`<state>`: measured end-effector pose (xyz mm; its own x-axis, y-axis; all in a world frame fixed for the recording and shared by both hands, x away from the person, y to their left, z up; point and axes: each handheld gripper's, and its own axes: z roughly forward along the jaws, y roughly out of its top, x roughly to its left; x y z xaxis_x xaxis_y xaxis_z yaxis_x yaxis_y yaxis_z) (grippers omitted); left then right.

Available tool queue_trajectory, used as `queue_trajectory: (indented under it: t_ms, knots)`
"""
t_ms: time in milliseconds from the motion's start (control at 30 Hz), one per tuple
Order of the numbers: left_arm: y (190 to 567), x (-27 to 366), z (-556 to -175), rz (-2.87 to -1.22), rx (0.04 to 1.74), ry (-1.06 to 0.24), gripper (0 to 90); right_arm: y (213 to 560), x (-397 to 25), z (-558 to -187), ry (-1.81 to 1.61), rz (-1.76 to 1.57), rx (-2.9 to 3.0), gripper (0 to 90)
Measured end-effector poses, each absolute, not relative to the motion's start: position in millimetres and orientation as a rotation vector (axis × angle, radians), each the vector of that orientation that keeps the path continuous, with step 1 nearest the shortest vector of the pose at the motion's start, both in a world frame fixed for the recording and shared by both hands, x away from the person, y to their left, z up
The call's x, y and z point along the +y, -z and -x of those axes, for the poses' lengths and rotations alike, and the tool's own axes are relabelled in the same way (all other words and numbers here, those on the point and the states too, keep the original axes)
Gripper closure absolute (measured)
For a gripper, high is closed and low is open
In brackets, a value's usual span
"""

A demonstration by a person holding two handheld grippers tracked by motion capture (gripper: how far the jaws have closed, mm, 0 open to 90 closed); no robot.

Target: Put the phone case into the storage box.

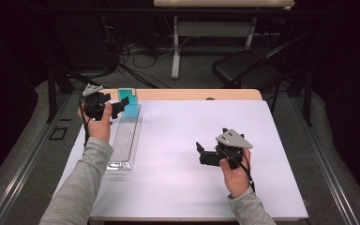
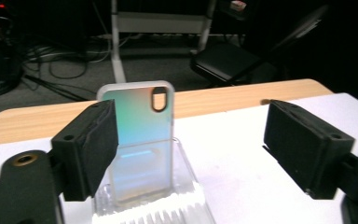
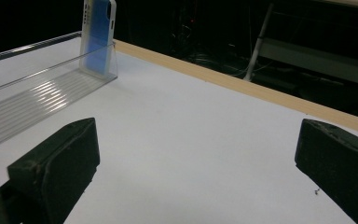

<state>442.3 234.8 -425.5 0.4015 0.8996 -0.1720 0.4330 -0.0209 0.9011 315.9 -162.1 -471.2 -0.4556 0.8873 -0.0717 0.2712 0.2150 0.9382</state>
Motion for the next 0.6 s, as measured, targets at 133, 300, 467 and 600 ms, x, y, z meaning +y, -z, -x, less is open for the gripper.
queue_trajectory:
  t_ms: [133,300,467,600]
  knots:
    - [419,236,-433,-1.655,1.155,-0.573,15.8,469,-165,-315,-1.240,-1.074,1.863,0.0]
    - [416,236,-421,-1.705,1.097,-0.565,15.0,467,-170,-315,-1.251,-1.086,1.846,0.0]
    - [411,236,-409,-1.720,1.042,-0.534,14.0,463,-178,-313,-1.247,-1.087,1.841,0.0]
    - [407,233,-399,-1.731,0.995,-0.530,9.6,461,-185,-310,-1.248,-1.093,1.843,0.0]
